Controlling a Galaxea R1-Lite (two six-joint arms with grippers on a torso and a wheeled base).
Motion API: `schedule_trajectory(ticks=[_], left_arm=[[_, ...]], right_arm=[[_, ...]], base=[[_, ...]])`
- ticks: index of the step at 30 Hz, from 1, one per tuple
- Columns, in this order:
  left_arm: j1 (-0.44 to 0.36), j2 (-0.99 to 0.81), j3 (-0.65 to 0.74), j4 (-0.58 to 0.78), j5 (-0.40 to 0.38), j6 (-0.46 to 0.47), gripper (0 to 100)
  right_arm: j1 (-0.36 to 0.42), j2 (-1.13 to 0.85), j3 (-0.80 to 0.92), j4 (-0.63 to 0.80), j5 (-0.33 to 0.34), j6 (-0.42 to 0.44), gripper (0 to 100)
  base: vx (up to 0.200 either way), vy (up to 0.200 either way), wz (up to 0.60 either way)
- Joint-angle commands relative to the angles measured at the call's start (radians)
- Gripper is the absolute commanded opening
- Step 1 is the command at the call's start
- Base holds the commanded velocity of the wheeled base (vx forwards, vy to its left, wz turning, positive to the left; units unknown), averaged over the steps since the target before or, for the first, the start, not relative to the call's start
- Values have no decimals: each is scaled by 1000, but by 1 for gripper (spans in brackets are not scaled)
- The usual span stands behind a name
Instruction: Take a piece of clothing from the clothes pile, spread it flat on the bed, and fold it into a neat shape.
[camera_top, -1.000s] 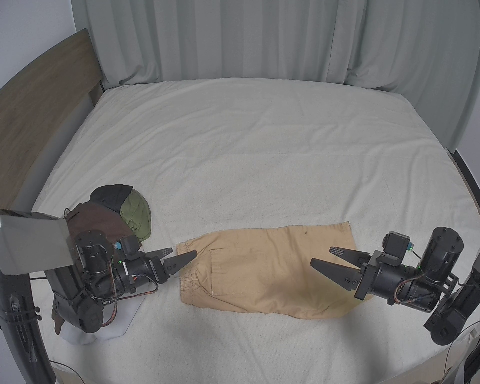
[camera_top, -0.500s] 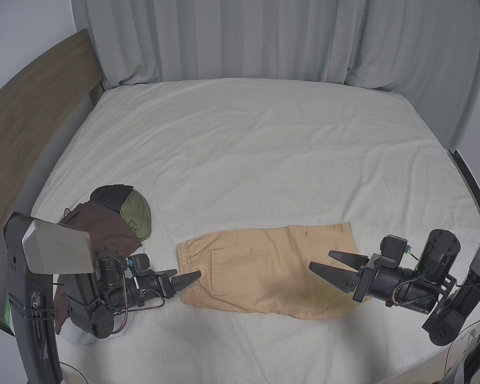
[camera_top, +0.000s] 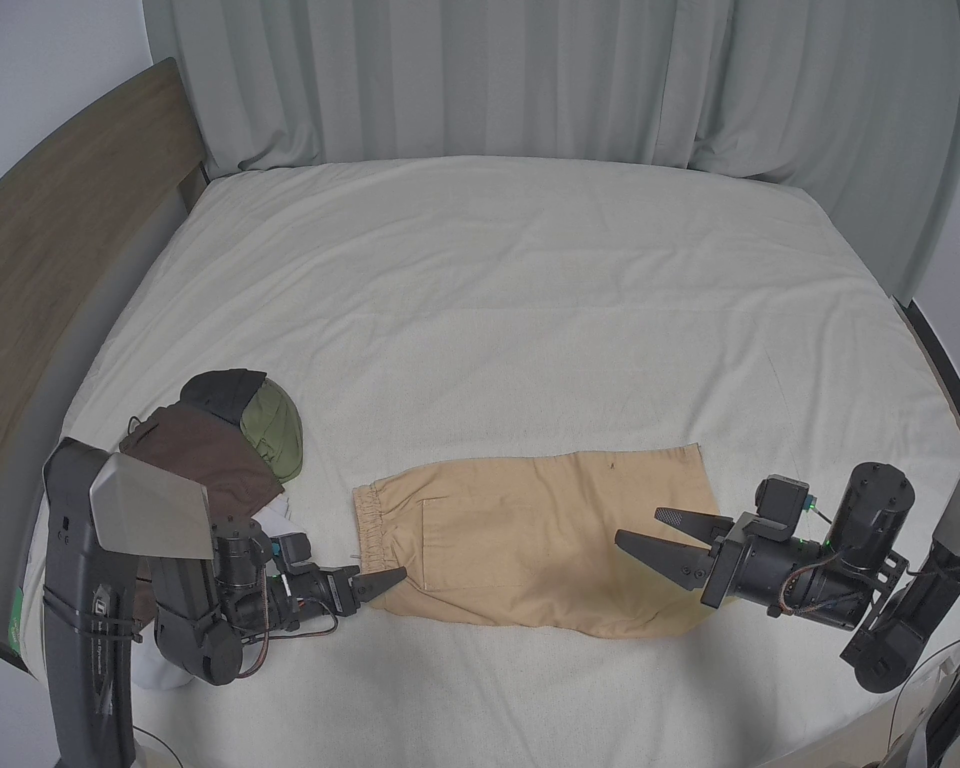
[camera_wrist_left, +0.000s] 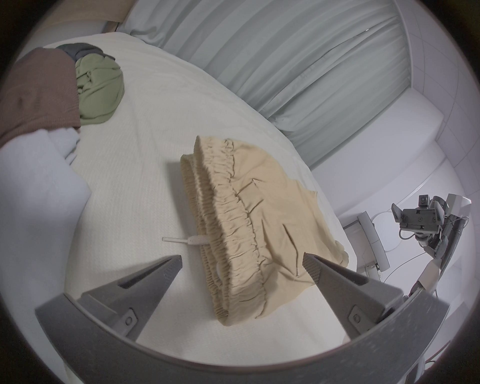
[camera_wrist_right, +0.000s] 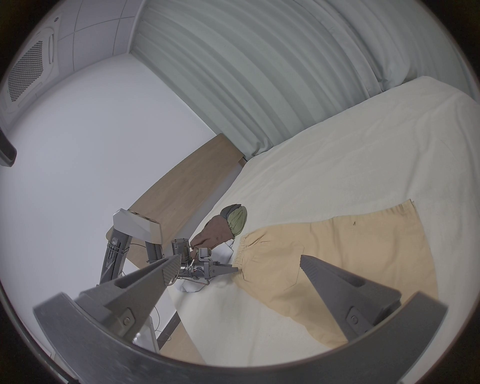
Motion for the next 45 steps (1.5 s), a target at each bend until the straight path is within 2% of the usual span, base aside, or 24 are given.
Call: schedule_trajectory(ticks=[1, 5, 9, 10, 11, 13, 14, 17, 18, 22, 24, 32, 33, 45], left_arm=[[-1, 41, -10, -2, 1, -2, 100], [-4, 55, -24, -1, 6, -35, 100], [-13, 44, -39, -1, 8, -151, 100], [-13, 44, -39, -1, 8, -151, 100], [-26, 35, -50, -1, 8, -225, 100], [-36, 32, -57, -2, 9, -256, 100], [-50, 29, -73, -2, 9, -308, 100], [-59, 24, -80, -2, 9, -334, 100], [-75, 18, -96, -1, 11, -371, 100], [-76, 20, -116, -1, 40, -389, 100], [-79, 23, -136, -1, 92, -404, 100], [-81, 23, -132, -1, 98, -409, 100], [-82, 23, -131, -1, 98, -409, 0], [-76, 23, -125, -2, 98, -403, 0]], right_arm=[[1, 14, 0, 0, 0, 0, 100], [6, 27, 5, 0, 0, 0, 100], [7, 27, 6, 0, 0, 0, 100], [7, 27, 6, 0, 0, 0, 100], [9, 27, 6, 0, 0, 0, 100], [9, 27, 6, 0, 0, 0, 100], [9, 29, 6, 0, 0, 0, 100], [9, 29, 6, 0, 0, 0, 100], [6, 29, 6, 0, 0, 0, 100], [4, 27, 6, 0, 0, 0, 100], [4, 29, 8, 0, 0, 0, 100], [4, 40, 8, 0, 0, 0, 100], [4, 40, 9, -2, 0, 0, 100], [3, 41, 17, 0, 0, 0, 100]], base=[[0, 0, 0], [0, 0, 0], [0, 0, 0], [0, 0, 0], [0, 0, 0], [0, 0, 0], [0, 0, 0], [0, 0, 0], [0, 0, 0], [0, 0, 0], [0, 0, 0], [0, 0, 0], [0, 0, 0], [0, 0, 0]])
